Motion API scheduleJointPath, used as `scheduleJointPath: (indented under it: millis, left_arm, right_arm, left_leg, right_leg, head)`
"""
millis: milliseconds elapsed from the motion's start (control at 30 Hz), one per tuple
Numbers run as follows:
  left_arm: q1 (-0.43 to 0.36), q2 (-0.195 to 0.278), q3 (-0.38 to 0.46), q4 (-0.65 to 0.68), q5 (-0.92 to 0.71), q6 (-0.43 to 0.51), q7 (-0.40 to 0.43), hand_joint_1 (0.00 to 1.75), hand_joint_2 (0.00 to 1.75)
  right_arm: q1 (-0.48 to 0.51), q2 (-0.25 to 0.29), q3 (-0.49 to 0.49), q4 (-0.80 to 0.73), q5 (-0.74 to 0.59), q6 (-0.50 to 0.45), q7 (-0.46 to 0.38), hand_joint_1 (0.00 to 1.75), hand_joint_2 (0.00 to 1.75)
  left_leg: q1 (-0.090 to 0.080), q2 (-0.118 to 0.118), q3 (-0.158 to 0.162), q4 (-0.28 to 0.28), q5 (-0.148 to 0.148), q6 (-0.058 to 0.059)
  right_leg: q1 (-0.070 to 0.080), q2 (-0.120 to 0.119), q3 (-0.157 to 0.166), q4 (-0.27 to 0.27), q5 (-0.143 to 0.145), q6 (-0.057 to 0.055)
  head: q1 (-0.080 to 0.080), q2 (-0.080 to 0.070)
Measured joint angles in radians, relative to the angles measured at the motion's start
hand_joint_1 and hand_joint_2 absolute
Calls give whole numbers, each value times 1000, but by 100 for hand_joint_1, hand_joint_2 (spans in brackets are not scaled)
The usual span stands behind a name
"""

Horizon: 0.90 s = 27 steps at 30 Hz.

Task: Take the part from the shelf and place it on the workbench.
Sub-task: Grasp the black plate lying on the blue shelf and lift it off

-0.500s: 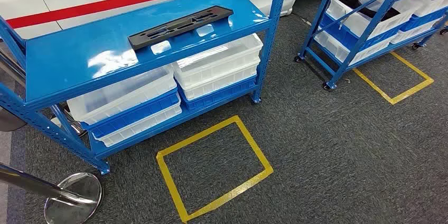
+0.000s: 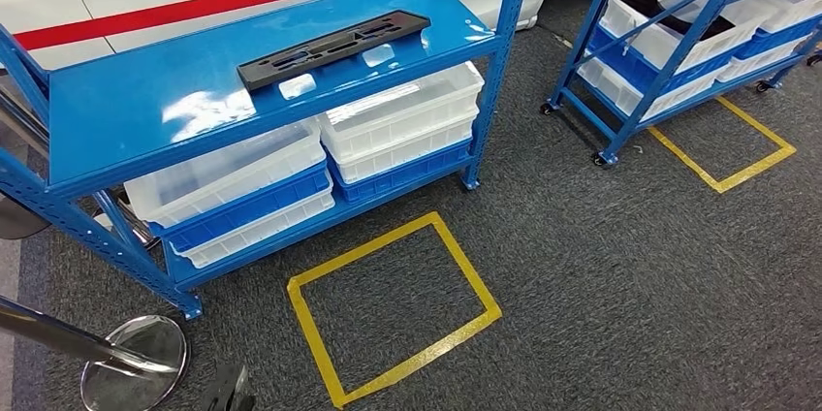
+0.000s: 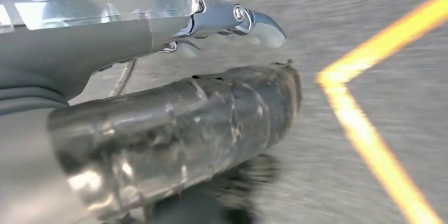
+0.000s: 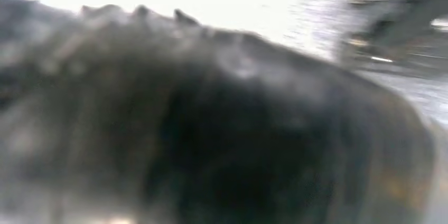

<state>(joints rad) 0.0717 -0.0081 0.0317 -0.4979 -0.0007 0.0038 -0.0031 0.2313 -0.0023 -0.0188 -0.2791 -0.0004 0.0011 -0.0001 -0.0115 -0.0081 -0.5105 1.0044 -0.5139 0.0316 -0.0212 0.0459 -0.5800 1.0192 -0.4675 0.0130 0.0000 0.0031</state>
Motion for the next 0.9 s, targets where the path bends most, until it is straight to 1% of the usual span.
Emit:
scheduleJointPath:
  millis: [100, 133, 167, 200, 233, 267, 300, 333, 367, 400, 433, 467, 500, 533, 567, 600, 633, 667, 700, 733, 767, 800, 833, 867, 900]
  left_arm:
    - [-53, 1, 0, -62, 0, 0, 0, 0, 0]
    - [-68, 1, 0, -83, 0, 0, 0, 0, 0]
    - [-81, 1, 0, -102, 0, 0, 0, 0, 0]
    - [-92, 1, 0, -120, 0, 0, 0, 0, 0]
    - [-100, 2, 0, -133, 0, 0, 0, 0, 0]
    - [-106, 2, 0, -142, 0, 0, 0, 0, 0]
    - [-105, 3, 0, -147, 0, 0, 0, 0, 0]
    - [-98, 3, 0, -147, 0, 0, 0, 0, 0]
    - [-85, 2, 0, -141, 0, 0, 0, 0, 0]
    - [-66, 2, 0, -129, 0, 0, 1, 0, 0]
    - [-43, 1, 0, -109, 0, 0, 1, 0, 0]
    - [-18, 0, 0, -83, 0, 0, 2, 0, 0]
    - [10, 0, 0, -53, 0, 0, 3, 0, 0]
    - [40, 0, -1, -19, 0, -1, 3, 0, 0]
    - [70, 0, -1, 16, 0, -1, 3, 0, 0]
    - [100, 0, -2, 53, 0, -1, 3, 0, 0]
    - [129, 0, -3, 89, 0, -1, 3, 0, 0]
    - [157, 0, -4, 126, 0, -1, 3, 0, 0]
    - [182, 1, -5, 162, 0, -1, 3, 0, 0]
    - [205, 1, -6, 196, 0, -2, 3, 0, 0]
    - [225, 2, -7, 226, 0, -2, 3, 0, 0]
    - [242, 2, -7, 249, 0, -2, 3, 0, 0]
    - [254, 2, -8, 264, 0, -2, 3, 0, 0]
    - [258, 3, -8, 271, 0, -2, 3, 0, 0]
    - [251, 3, -8, 271, 0, -2, 3, 0, 0]
  right_arm:
    - [55, 1, 2, 61, 0, 0, 1, 0, 0]
    - [73, 1, 3, 81, 0, 0, 2, 0, 0]
    - [89, 1, 3, 98, 0, 0, 2, 0, 0]
    - [101, 1, 3, 114, 0, -1, 2, 0, 0]
    - [110, 1, 3, 127, 0, -2, 2, 0, 0]
    - [115, 0, 3, 136, 0, -2, 2, 0, 0]
    - [115, 0, 3, 141, 0, -3, 2, 0, 0]
    - [111, 0, 3, 139, 0, -3, 2, 0, 0]
    - [102, 0, 3, 131, 0, -3, 2, 0, 0]
    - [87, 0, 3, 116, 0, -3, 1, 0, 0]
    - [67, 1, 3, 95, 0, -3, 0, 0, 0]
    - [40, 1, 3, 68, 0, -3, 0, 0, 0]
    - [11, 1, 3, 36, 0, -3, -1, 0, 0]
    - [-20, 2, 3, 2, 0, -3, -2, 0, 0]
    - [-50, 2, 3, -34, 0, -3, -2, 0, 0]
    - [-79, 3, 3, -73, 0, -3, -2, 0, 0]
    - [-109, 3, 3, -111, 0, -3, -2, 0, 44]
    - [-137, 4, 4, -149, 0, -3, -3, 0, 87]
    - [-164, 4, 4, -186, 0, -3, -3, 0, 131]
    - [-188, 4, 4, -219, 0, -3, -3, 0, 175]
    - [-208, 4, 4, -248, 0, -3, -3, 0, 175]
    - [-222, 4, 3, -270, 0, -3, -3, 0, 175]
    - [-229, 4, 3, -285, 0, -3, -3, 0, 175]
    - [-228, 4, 3, -291, 0, -3, -3, 0, 175]
    - [-220, 3, 3, -289, 0, -3, -3, 0, 175]
  left_leg:
    - [3, 1, 1, -10, -2, 13]
    - [6, 1, 5, -15, -2, 19]
    - [7, 1, 11, -18, -1, 23]
    - [7, 2, 15, -20, -1, 25]
    - [7, 2, 17, -19, -2, 26]
    - [7, 1, 17, -19, -4, 26]
    - [8, 0, 20, -18, -7, 24]
    - [9, 0, 24, -18, -11, 22]
    - [12, -1, 31, -18, -15, 17]
    - [14, -1, 39, -18, -22, 12]
    - [16, 1, 48, -18, -28, 6]
    - [17, 4, 53, -19, -34, -1]
    - [17, 7, 56, -20, -41, -8]
    - [16, 11, 61, -20, -44, -15]
    - [15, 13, 66, -20, -46, -21]
    - [16, 15, 69, -14, -47, -26]
    - [17, 15, 65, 8, -45, -29]
    - [18, 15, 44, 47, -47, -32]
    - [19, 14, 9, 106, -56, -34]
    - [20, 14, -37, 174, -74, -35]
    - [20, 14, -84, 235, -101, -36]
    - [19, 14, -124, 275, -125, -36]
    - [19, 14, -151, 286, -136, -34]
    - [17, 14, -162, 266, -125, -29]
    - [13, 17, -160, 219, -92, -21]
  right_leg:
    - [-1, -4, 2, 20, 6, 10]
    - [-1, -10, -4, 40, -3, 12]
    - [-1, -18, -20, 71, -22, 13]
    - [-1, -25, -46, 120, -51, 14]
    - [-1, -31, -79, 181, -83, 15]
    - [-2, -33, -113, 239, -109, 18]
    - [-3, -35, -136, 277, -120, 20]
    - [-4, -37, -141, 280, -112, 22]
    - [-4, -38, -127, 245, -85, 22]
    - [-5, -40, -97, 180, -44, 22]
    - [-3, -41, -66, 117, -17, 20]
    - [0, -42, -43, 66, -8, 15]
    - [3, -42, -29, 37, -5, 7]
    - [6, -42, -27, 31, -14, -2]
    - [8, -41, -24, 28, -17, -12]
    - [7, -39, -17, 24, -11, -20]
    - [6, -38, -7, 19, -14, -28]
    - [6, -38, 6, 13, -17, -34]
    - [7, -38, 17, 8, -21, -40]
    - [9, -37, 27, 4, -27, -44]
    - [11, -35, 36, 2, -34, -47]
    - [13, -32, 46, 1, -43, -48]
    - [16, -32, 60, 0, -53, -49]
    - [19, -35, 76, -1, -65, -49]
    - [23, -42, 93, -2, -77, -49]
  head:
    - [0, 0]
    - [0, 0]
    - [1, 0]
    - [1, 0]
    - [0, 0]
    - [0, 0]
    - [0, 0]
    - [0, 0]
    - [1, 0]
    - [1, 0]
    - [1, 0]
    - [1, 0]
    - [1, 0]
    - [0, 0]
    - [0, 0]
    - [0, 0]
    - [0, 0]
    - [-1, 0]
    - [-2, 0]
    - [-2, 0]
    - [-3, 0]
    - [-3, 0]
    - [-3, 0]
    - [-3, 0]
    - [-3, 0]
